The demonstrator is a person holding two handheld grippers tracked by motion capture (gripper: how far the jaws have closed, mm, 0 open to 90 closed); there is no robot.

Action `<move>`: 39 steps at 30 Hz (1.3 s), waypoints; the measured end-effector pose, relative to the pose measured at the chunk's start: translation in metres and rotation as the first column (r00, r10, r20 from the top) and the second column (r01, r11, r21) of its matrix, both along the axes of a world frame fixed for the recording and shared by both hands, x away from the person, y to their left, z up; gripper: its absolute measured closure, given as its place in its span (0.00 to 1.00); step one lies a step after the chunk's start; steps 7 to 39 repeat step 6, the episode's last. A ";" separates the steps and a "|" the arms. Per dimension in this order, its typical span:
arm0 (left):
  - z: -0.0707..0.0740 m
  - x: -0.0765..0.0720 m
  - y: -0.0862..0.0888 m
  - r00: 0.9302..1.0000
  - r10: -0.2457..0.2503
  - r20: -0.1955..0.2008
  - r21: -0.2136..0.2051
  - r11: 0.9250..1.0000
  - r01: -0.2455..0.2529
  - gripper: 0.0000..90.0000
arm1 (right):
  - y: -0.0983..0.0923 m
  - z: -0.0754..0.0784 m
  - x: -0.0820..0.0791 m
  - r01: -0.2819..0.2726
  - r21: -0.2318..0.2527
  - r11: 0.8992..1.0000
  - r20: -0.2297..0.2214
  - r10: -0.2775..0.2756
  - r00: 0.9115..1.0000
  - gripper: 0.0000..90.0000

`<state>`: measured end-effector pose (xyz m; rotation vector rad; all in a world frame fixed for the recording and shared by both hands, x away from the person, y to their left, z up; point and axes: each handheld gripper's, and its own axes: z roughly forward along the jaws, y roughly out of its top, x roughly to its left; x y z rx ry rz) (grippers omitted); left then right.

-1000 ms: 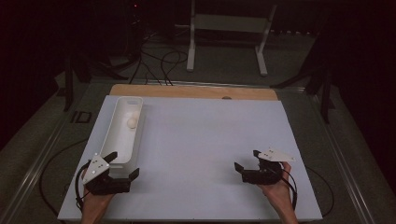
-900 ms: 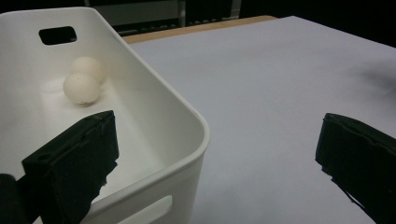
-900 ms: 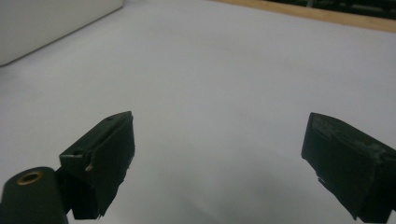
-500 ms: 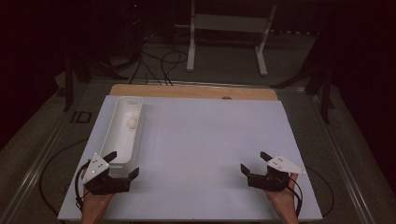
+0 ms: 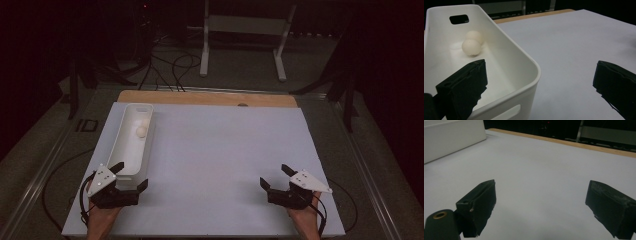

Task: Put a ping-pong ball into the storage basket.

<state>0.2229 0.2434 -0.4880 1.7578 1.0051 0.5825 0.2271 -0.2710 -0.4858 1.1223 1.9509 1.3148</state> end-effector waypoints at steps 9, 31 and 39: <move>0.000 0.000 0.000 1.000 0.000 0.001 0.001 1.000 0.000 0.00 | -0.003 0.000 -0.001 0.006 0.008 1.000 0.008 -0.006 1.000 0.10; 0.000 0.000 0.000 1.000 0.000 0.001 0.001 1.000 0.000 0.00 | -0.003 0.000 -0.001 0.006 0.008 1.000 0.008 -0.006 1.000 0.10; 0.000 0.000 0.000 1.000 0.000 0.001 0.001 1.000 0.000 0.00 | -0.003 0.000 -0.001 0.006 0.008 1.000 0.008 -0.006 1.000 0.10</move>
